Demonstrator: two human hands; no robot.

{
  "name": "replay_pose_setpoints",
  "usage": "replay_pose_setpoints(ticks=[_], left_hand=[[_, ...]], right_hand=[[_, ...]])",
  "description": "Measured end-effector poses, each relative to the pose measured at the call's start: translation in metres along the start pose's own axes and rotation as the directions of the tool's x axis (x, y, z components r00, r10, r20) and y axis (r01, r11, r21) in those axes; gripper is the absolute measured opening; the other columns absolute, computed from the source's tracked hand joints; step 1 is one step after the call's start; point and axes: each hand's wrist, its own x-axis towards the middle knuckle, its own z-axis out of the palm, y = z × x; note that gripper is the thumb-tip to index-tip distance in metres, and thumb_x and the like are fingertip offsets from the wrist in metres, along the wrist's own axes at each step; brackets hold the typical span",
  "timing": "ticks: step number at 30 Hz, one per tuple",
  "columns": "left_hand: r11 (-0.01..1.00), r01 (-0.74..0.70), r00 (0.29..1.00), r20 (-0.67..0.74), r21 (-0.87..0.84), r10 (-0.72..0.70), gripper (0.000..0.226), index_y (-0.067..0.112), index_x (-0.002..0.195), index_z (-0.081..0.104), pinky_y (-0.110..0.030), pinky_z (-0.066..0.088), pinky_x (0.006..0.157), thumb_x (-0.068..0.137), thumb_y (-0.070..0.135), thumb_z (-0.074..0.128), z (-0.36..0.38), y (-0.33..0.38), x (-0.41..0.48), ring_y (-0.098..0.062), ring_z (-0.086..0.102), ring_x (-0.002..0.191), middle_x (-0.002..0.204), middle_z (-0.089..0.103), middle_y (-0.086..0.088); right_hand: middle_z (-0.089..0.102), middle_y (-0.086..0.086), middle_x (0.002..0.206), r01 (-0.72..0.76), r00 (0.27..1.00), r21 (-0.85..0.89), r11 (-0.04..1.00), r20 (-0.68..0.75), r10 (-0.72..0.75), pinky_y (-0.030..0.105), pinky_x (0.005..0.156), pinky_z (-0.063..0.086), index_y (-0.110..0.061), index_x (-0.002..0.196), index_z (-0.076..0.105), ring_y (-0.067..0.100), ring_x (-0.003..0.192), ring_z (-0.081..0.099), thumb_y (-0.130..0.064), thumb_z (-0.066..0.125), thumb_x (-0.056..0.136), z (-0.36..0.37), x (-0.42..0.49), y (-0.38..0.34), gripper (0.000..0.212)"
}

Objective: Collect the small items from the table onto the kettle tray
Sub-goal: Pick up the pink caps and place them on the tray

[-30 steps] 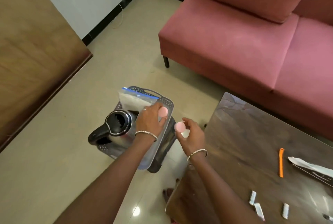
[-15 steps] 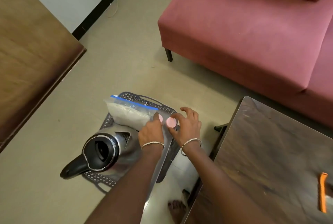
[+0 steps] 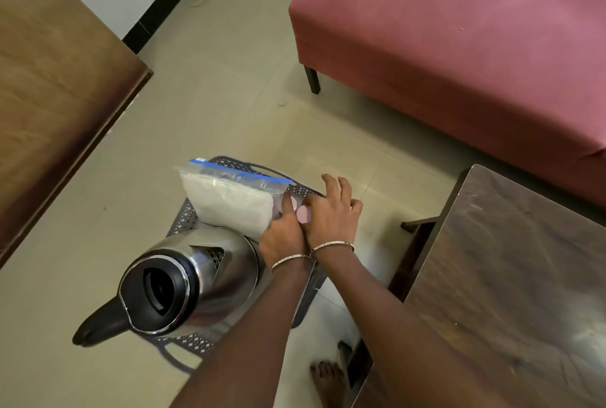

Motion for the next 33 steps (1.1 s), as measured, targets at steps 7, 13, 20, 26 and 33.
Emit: replay_pose_setpoints(ticks=[7,13,20,26,33], left_hand=[[1.0,-0.001,1.0,0.017,-0.003,0.001,0.049,0.041,0.145,0.018,-0.033,0.046,0.062,0.101,0.035,0.038,-0.001,-0.003,-0.001,-0.033,0.07,0.081,0.091,0.07,-0.01],[0.996,-0.024,1.0,-0.023,-0.085,0.022,0.047,0.043,0.144,0.028,-0.036,0.05,0.066,0.099,0.04,0.041,-0.024,-0.004,-0.028,-0.035,0.068,0.085,0.1,0.069,-0.013],[0.956,-0.126,0.985,-0.145,-0.266,0.09,0.032,0.026,0.123,0.059,-0.039,0.045,0.06,0.093,0.021,0.05,-0.075,-0.016,-0.092,-0.037,0.064,0.074,0.074,0.069,-0.014],[0.944,-0.156,0.987,-0.082,-0.292,0.138,0.026,0.023,0.113,0.063,-0.034,0.048,0.06,0.09,0.017,0.054,-0.108,-0.047,-0.162,-0.028,0.065,0.074,0.077,0.07,-0.005],[0.906,-0.278,0.96,-0.051,-0.321,0.276,0.023,0.015,0.106,0.067,-0.037,0.051,0.07,0.085,0.009,0.06,-0.149,-0.07,-0.252,-0.03,0.065,0.083,0.088,0.071,-0.01]], right_hand=[[0.044,0.0,0.142,-0.003,1.0,-0.025,1.0,-0.004,0.003,0.042,0.092,0.035,-0.025,0.1,0.069,0.028,0.138,0.031,-0.03,0.061,0.087,0.005,-0.001,-0.006,0.016],[0.036,0.002,0.149,-0.016,0.999,0.07,0.997,0.034,0.014,0.041,0.094,0.034,-0.023,0.123,0.057,0.025,0.139,0.028,-0.025,0.06,0.085,-0.013,-0.022,-0.004,0.038],[0.055,0.007,0.125,-0.102,0.985,0.428,0.898,-0.08,0.15,0.036,0.096,0.044,-0.014,0.111,0.066,0.027,0.117,0.049,-0.011,0.065,0.08,-0.047,-0.108,0.019,0.032],[0.062,-0.002,0.117,-0.225,0.973,0.406,0.886,0.041,0.228,0.028,0.097,0.043,-0.022,0.113,0.064,0.019,0.113,0.052,-0.02,0.063,0.087,-0.072,-0.202,0.044,0.026],[0.067,-0.002,0.109,-0.299,0.951,0.411,0.861,0.055,0.304,0.029,0.091,0.044,-0.023,0.106,0.068,0.019,0.108,0.052,-0.018,0.059,0.085,-0.114,-0.31,0.064,0.023]])
